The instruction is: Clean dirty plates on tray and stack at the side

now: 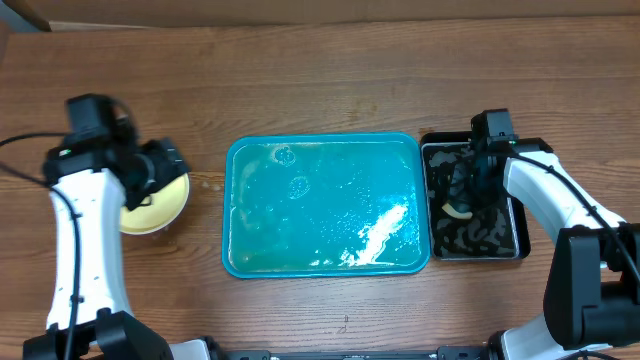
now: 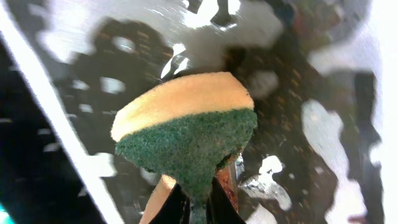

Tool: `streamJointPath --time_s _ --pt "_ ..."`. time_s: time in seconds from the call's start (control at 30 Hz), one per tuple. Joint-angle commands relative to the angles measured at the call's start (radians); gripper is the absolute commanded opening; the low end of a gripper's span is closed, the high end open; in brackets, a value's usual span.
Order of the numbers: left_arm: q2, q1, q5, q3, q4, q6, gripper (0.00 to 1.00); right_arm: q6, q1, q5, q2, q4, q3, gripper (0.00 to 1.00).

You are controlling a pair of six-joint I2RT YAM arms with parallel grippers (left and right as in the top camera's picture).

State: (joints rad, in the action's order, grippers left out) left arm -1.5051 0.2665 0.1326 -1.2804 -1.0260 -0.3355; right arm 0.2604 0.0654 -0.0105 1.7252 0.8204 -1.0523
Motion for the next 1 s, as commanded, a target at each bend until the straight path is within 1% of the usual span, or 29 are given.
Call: streamJointPath --time_s 0.0,0.03,0.17,0.3,0.47,0.53,0.6,0.63,0.67,0.7,0.73,0.8,0.83,0.9,0.97 --pt "0.010 -0.097 0.040 -0.017 -0.006 0.042 0.82 -0.108 -0.005 -0.082 -0.010 -0.015 -0.069 0.04" --pt "0.009 -0.124 0.036 -0.017 -0.006 0.047 0.82 -0.101 -0.005 -0.081 -0.010 -0.012 -0.075 0.04" --pt "0.009 -0.218 -0.053 -0.017 -0.011 0.047 0.79 0.047 -0.011 -0.089 -0.010 0.041 -0.064 0.04" --pt "0.009 -0.274 -0.096 -0.017 -0.017 0.047 0.79 0.045 -0.006 -0.103 -0.010 0.096 -0.017 0.04" --pt "0.009 -0.289 -0.099 -0.017 -0.018 0.047 0.79 0.056 -0.007 -0.100 -0.009 0.074 0.095 0.04" --pt "0.009 -0.289 -0.099 -0.018 -0.023 0.047 0.78 0.166 -0.018 -0.021 -0.009 0.074 0.138 0.04" --pt "0.009 -0.290 -0.099 -0.018 -0.028 0.047 0.79 0.298 -0.043 0.100 -0.009 0.049 0.163 0.04" --pt "0.009 -0.289 -0.099 -0.017 -0.030 0.047 0.78 0.325 -0.061 0.119 -0.008 0.027 0.164 0.04" --pt "0.009 -0.289 -0.099 -0.017 -0.032 0.048 0.78 0.337 -0.083 0.094 -0.008 -0.013 0.163 0.04" --pt "0.009 -0.289 -0.099 -0.017 -0.033 0.048 0.78 0.335 -0.101 0.025 -0.008 -0.058 0.160 0.04" --pt "0.009 -0.289 -0.099 -0.018 -0.035 0.048 0.78 0.316 -0.116 -0.084 -0.008 -0.114 0.160 0.04" --pt "0.009 -0.289 -0.099 -0.017 -0.039 0.048 0.77 0.214 -0.126 -0.380 -0.008 -0.237 0.160 0.04" --pt "0.009 -0.289 -0.099 -0.017 -0.040 0.048 0.77 0.198 -0.119 -0.465 -0.008 -0.269 0.160 0.04" --pt "0.009 -0.289 -0.099 -0.017 -0.041 0.047 0.76 0.200 -0.088 -0.480 -0.008 -0.257 0.160 0.04" --pt "0.009 -0.289 -0.099 -0.017 -0.040 0.047 0.75 0.199 -0.049 -0.394 -0.008 -0.183 0.161 0.04"
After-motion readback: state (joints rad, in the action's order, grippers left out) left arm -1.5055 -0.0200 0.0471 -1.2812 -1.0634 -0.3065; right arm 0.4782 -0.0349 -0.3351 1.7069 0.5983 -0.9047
